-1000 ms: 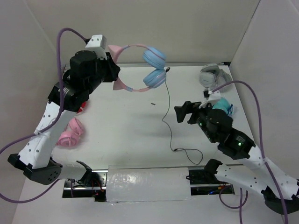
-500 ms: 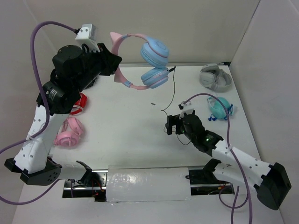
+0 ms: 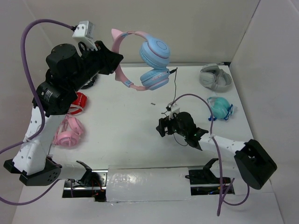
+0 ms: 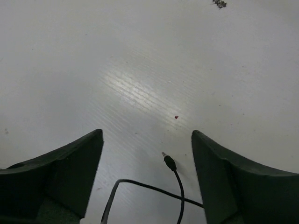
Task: Wrap the headphones
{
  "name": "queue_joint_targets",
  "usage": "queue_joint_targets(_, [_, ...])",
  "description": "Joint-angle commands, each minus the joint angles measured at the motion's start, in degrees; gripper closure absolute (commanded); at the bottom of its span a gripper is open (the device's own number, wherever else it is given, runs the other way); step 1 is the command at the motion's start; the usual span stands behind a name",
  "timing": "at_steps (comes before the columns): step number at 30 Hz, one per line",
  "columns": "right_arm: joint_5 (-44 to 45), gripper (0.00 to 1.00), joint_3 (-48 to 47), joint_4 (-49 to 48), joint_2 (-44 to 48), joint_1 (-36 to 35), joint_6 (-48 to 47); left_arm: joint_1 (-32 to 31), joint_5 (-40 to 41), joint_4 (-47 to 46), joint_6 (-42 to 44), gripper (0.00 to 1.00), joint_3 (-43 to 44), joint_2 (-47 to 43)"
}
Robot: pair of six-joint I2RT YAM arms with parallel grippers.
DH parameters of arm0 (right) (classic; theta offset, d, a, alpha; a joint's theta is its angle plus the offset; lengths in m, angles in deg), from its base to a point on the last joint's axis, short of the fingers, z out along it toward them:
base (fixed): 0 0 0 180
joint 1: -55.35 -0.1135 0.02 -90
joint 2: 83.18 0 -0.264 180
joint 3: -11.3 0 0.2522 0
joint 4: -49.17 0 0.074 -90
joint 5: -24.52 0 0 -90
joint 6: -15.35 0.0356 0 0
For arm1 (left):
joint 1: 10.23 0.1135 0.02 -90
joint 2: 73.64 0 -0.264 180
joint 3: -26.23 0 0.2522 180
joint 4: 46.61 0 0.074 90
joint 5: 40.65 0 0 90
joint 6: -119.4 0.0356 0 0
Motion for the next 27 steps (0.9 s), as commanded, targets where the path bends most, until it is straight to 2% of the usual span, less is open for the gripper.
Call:
queue_joint_targets(1, [-1.79,0.21,-1.27,-9.18,-3.04,-0.52,0.54,0.13,-0.40,-6.82,-3.60,1.00,3.40,-1.22])
queue_joint_targets(2, [-2.30,0.37,-0.91,-9.72,-4.01,-0.26,1.24,0.05,-0.04,-6.90,-3.51,1.00,3.40,-1.22])
queue_joint_targets(4, [-5.10,0.54,0.84,-11.29,-4.37,-0.52,3.70,0.05,1.44,-6.82,-3.86,1.00,3.14,-1.30])
queue_joint_targets(5, [-5.64,0.69,1.54,-11.48,-3.67,-1.56,4.67,0.13,1.71,-7.42,-3.86,1.00,2.79,-1.30])
queue_joint_targets(7, [-4.43,0.81,4.78,-12.09,-2.09,-3.50,7.91,0.05,3.37,-7.69,-3.95,1.00,1.30,-0.95])
queue_joint_targets(8, [-2.59,1.00,5.50,-11.22,0.35,-6.12,8.97,0.22,4.26,-7.26,-4.04,1.00,0.94,0.01])
queue_joint_targets(12, [9.01,1.00,7.35,0.26,9.50,-12.45,15.74,1.89,8.48,-4.80,-6.40,1.00,-1.95,3.00])
queue_joint_targets(14, [14.44,1.00,5.86,11.33,15.72,-14.48,19.43,3.90,8.75,-4.10,-7.81,1.00,-3.36,5.01])
queue_joint_targets(16, [16.67,1.00,3.41,22.72,19.87,-17.38,21.72,5.49,8.05,-1.64,-10.53,1.00,-4.42,6.77])
queue_joint_targets(20, [21.67,1.00,-3.18,38.59,28.48,-21.43,28.47,7.78,7.96,1.53,-14.31,1.00,-6.79,10.99])
queue_joint_targets(24, [23.61,1.00,-14.75,50.97,26.14,-24.42,26.67,7.87,7.51,0.48,-16.25,1.00,-11.88,12.41])
queue_joint_targets(27, [27.29,1.00,-24.85,56.61,19.38,-30.03,22.89,7.61,8.57,1.62,-16.78,1.00,-13.29,14.16])
